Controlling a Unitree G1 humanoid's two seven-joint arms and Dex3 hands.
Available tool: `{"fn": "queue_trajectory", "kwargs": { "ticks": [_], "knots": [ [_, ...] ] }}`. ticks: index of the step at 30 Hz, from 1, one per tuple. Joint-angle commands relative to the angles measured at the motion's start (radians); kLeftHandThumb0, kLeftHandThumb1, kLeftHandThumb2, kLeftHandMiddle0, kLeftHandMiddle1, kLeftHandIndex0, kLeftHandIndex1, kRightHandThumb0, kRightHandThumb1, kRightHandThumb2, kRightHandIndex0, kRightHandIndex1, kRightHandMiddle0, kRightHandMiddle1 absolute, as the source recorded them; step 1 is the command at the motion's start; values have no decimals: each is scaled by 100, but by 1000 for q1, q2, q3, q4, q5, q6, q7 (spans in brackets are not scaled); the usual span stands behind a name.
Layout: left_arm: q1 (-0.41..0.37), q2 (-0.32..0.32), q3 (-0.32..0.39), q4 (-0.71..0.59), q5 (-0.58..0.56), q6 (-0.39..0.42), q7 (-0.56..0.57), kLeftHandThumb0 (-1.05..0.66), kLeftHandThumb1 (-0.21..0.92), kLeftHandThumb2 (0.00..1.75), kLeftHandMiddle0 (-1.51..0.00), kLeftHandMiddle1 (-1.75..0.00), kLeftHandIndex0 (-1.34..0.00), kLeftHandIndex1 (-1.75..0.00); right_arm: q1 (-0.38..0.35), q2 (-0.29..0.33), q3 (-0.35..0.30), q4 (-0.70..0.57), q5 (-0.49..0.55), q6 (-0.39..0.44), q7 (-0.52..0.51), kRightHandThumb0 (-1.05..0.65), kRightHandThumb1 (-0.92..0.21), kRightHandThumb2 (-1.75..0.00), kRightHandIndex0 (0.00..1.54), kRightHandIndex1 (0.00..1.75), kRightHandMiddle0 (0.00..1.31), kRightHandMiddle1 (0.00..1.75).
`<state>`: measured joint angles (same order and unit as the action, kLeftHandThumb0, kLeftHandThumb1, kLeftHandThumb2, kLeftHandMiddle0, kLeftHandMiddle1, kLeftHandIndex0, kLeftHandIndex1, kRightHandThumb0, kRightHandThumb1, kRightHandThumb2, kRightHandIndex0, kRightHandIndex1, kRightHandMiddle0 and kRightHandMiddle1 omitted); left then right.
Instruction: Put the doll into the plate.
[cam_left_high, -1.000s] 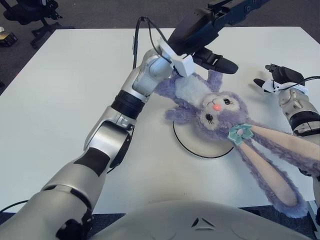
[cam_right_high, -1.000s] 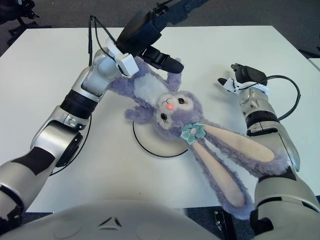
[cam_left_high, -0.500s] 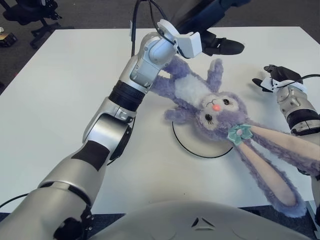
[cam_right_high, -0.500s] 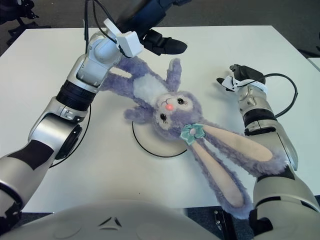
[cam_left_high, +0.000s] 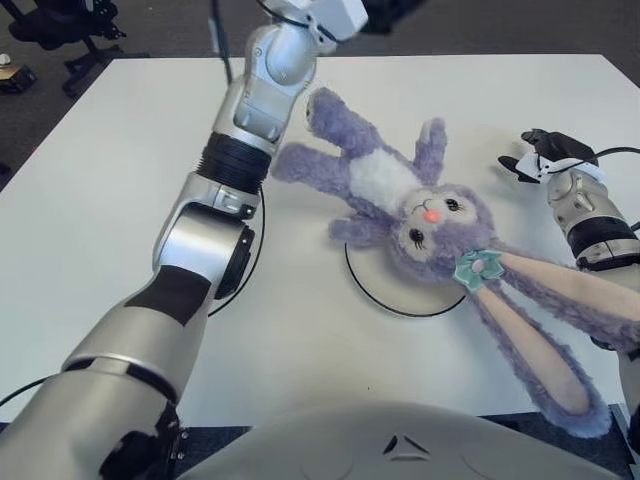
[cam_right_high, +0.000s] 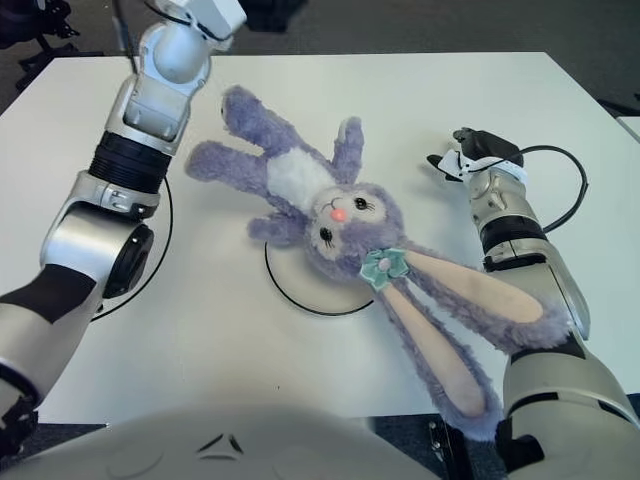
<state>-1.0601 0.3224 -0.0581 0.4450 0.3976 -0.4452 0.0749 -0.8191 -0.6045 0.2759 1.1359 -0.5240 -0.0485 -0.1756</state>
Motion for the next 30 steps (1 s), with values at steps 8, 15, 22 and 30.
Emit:
{"fn": "queue_trajectory", "kwargs": {
  "ticks": [8, 15, 22, 30],
  "knots": [
    [19, 15, 145, 135, -110, -17, 162, -58, 92, 80, -50, -3, -41, -8, 82, 47, -49, -109, 78, -23, 53, -51, -92, -58, 54, 1, 41, 2],
    [74, 56, 199, 313, -146, -283, 264, -53, 92, 74, -63, -3, -47, -19, 138, 80, -72, -203, 110, -6, 76, -51, -92, -58, 53, 1, 41, 2],
    [109, 62, 224, 410, -164, -396, 315, -50, 92, 70, -71, -2, -26, -74, 162, 91, -82, -238, 108, -2, 80, -51, -92, -57, 54, 1, 40, 2],
    [188, 43, 267, 443, -308, -393, 208, -46, 92, 64, -78, -5, -24, -90, 169, 113, -93, -251, 115, -17, 82, -51, -92, -58, 54, 1, 40, 2]
  ]
}}
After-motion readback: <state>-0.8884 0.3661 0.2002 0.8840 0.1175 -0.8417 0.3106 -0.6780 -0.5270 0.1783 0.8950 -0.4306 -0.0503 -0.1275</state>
